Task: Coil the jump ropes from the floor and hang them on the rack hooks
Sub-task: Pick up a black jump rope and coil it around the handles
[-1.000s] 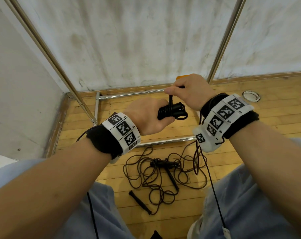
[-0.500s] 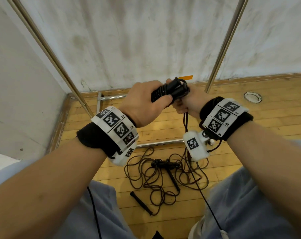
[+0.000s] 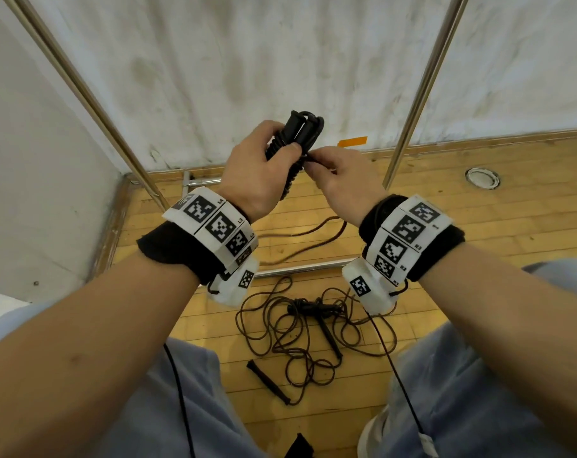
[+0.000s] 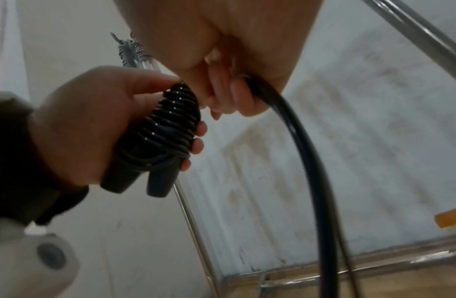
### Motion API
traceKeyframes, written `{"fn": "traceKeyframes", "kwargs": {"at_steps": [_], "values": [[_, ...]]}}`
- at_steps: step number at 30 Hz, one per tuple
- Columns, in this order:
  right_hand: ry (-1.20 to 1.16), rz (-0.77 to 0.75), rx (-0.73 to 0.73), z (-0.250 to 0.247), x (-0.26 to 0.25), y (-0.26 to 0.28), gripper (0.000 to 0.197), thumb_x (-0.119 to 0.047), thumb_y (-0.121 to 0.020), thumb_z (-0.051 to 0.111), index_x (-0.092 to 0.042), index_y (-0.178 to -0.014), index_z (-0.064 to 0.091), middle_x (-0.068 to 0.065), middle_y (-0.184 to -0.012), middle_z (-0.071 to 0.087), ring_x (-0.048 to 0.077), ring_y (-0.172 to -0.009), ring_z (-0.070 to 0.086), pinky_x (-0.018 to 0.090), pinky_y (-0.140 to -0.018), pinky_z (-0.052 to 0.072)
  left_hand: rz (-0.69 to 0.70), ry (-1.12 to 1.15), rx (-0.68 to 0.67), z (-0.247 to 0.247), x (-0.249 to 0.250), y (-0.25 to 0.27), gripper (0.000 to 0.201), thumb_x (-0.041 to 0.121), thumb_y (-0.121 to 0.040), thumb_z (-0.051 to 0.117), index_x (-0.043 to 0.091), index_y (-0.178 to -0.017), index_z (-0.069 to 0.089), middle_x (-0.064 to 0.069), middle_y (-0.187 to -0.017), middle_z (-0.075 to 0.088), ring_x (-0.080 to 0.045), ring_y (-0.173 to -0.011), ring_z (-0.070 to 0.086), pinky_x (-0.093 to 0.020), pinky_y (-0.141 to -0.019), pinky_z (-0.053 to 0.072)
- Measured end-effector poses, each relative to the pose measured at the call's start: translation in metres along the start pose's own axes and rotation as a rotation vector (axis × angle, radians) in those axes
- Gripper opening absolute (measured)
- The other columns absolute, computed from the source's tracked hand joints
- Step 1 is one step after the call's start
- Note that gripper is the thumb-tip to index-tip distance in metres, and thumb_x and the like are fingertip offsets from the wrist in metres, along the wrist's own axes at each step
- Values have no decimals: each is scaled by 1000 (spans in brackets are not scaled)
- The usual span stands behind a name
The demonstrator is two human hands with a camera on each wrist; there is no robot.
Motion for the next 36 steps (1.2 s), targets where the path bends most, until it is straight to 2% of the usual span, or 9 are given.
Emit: {"fn": "traceKeyframes", "kwargs": {"at_steps": [5,11,14,16,18,21,24,27,36], "values": [[114,77,-46,2,10,-4,24,-21,-98,41,-26,-78,52,-13,-67,53,2,-63,49,8,-55,34,42,-51,-54,4,5,3,25,33,-84,51,19,-104,55,-10,-73,64,-23,-56,59,-37,-51,50],[-371,247,-145,16,12,-1,25,-22,-99,42,-29,-85,62,-2,-67,57,14,-65,57,44,-79,52,1,72,-37,-5,10,-1,11,18,-92,54,12,-101,56,-6,-77,66,-22,-59,62,-34,-52,51],[-442,189,-188,21,8,3,26,-23,-99,44,-32,-86,64,-10,-83,64,10,-86,60,36,-86,45,-44,239,-91,-12,15,-2,5,11,-93,53,8,-93,57,-3,-72,66,-22,-56,63,-31,-48,50],[-445,149,-177,21,3,3,33,-23,-99,43,-35,-78,65,-17,-79,63,-1,-80,57,26,-81,42,-65,330,-137,-17,18,-2,8,9,-94,51,5,-88,55,-7,-67,64,-27,-54,62,-31,-47,51],[-383,111,-122,17,0,1,33,-20,-99,42,-31,-76,62,-11,-77,59,-1,-71,52,22,-75,39,-75,368,-166,-18,20,-3,10,8,-94,50,2,-86,54,-13,-67,60,-31,-56,60,-33,-49,50],[-492,175,-174,17,-1,0,27,-17,-100,40,-20,-86,63,-4,-84,63,9,-83,60,26,-86,45,-72,365,-174,-22,20,-4,10,8,-94,50,2,-86,54,-16,-70,58,-34,-61,60,-35,-52,52],[-686,265,-227,15,-4,1,27,-16,-101,37,-10,-88,60,-3,-64,54,12,-54,52,32,-68,52,-67,338,-177,-29,15,-9,10,9,-93,51,4,-87,55,-17,-73,59,-34,-64,61,-39,-55,51],[-532,256,-137,5,-3,-2,24,-21,-101,39,-16,-88,59,-12,-52,38,5,-41,31,21,-43,32,-72,265,-160,-37,9,-13,7,13,-92,54,9,-91,58,-12,-72,63,-34,-62,62,-37,-52,52],[-30,98,2,-2,-10,-1,24,-21,-98,42,-15,-92,65,-13,-63,46,-5,-50,43,8,-48,30,35,-159,-52,-30,-18,-22,20,31,-90,57,30,-109,52,4,-72,64,-18,-55,61,-34,-53,53]]}}
Point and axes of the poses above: each hand's wrist, its own y-axis away from the middle knuckle, its own z-axis out of the palm, x = y × z, the point moved 2 cm from there along -y, towards the middle knuckle
